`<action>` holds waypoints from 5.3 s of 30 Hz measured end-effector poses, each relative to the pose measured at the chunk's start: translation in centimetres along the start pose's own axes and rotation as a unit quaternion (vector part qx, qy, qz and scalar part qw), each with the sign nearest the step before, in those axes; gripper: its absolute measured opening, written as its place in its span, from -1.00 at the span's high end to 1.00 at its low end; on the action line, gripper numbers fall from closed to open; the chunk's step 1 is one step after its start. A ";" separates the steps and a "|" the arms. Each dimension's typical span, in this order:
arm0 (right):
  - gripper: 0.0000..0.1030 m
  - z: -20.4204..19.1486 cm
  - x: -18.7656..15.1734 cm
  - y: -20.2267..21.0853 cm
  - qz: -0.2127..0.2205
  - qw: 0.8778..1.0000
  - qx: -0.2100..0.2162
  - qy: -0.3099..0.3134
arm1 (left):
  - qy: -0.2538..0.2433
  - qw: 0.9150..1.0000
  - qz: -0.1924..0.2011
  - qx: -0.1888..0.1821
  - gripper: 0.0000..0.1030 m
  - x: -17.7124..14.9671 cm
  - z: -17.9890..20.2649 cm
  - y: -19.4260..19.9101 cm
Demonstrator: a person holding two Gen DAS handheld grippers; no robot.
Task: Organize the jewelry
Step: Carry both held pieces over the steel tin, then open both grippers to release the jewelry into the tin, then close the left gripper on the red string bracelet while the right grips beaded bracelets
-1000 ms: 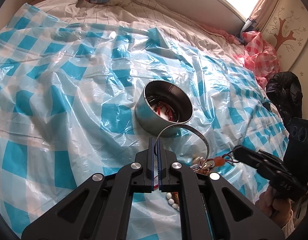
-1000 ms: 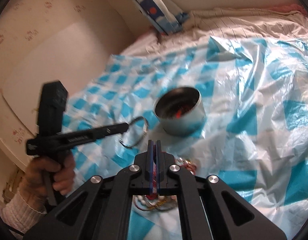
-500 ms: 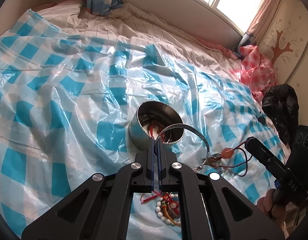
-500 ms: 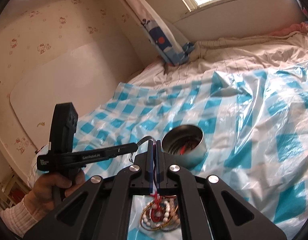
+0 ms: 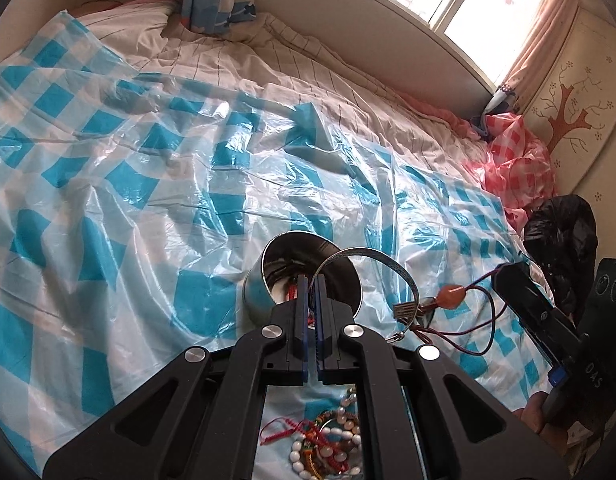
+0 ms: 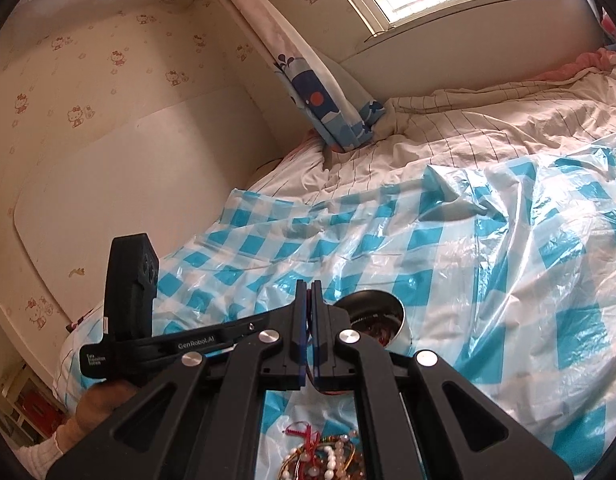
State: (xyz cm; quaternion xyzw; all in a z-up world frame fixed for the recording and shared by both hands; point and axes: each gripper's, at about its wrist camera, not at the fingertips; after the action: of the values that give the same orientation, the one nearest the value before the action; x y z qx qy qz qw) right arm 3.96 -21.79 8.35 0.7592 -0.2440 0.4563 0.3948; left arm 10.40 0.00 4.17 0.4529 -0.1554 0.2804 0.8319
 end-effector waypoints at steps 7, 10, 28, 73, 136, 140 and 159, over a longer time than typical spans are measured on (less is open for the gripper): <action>0.95 0.5 0.6 -1.6 -0.003 1.000 -0.005 0.005 | 0.009 1.000 0.004 0.004 0.95 0.5 0.0 -1.0; 0.95 0.6 1.0 -2.2 -0.004 1.000 -0.007 0.010 | 0.011 1.000 0.005 0.007 0.95 0.7 0.0 -1.4; 0.95 1.9 1.5 -6.2 -0.020 1.000 -0.015 0.018 | 0.012 0.999 -0.003 0.034 0.95 0.6 -0.5 -4.5; 0.10 3.5 0.5 -8.4 -0.063 0.998 -0.028 -0.009 | 0.018 0.998 -0.011 0.060 0.91 0.9 -1.5 -4.3; 0.18 0.0 -9.6 -6.3 -0.311 0.947 -0.025 0.080 | -0.166 0.967 -0.161 0.106 0.34 -9.2 -1.7 -3.0; 0.20 -0.5 -9.8 -6.5 -0.314 0.944 -0.031 0.097 | -0.205 0.958 -0.161 0.120 0.49 -10.0 -1.0 -3.3; 0.72 -0.7 -10.3 -7.4 -0.323 0.942 -0.011 0.094 | -0.192 0.967 -0.148 0.076 0.95 -8.6 -0.1 -1.6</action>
State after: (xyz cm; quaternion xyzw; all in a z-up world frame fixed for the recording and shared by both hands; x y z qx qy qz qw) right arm 4.20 -16.90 -3.32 0.7463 0.0476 0.3711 0.5505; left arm 4.56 -3.38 -1.38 0.5778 -0.2223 0.0730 0.7819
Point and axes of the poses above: each gripper's, at about its wrist camera, not at the fingertips, and y roughly against the way its jaws point, z to its right, x to its top, and after that the axes turned 14 degrees about y, right-handed
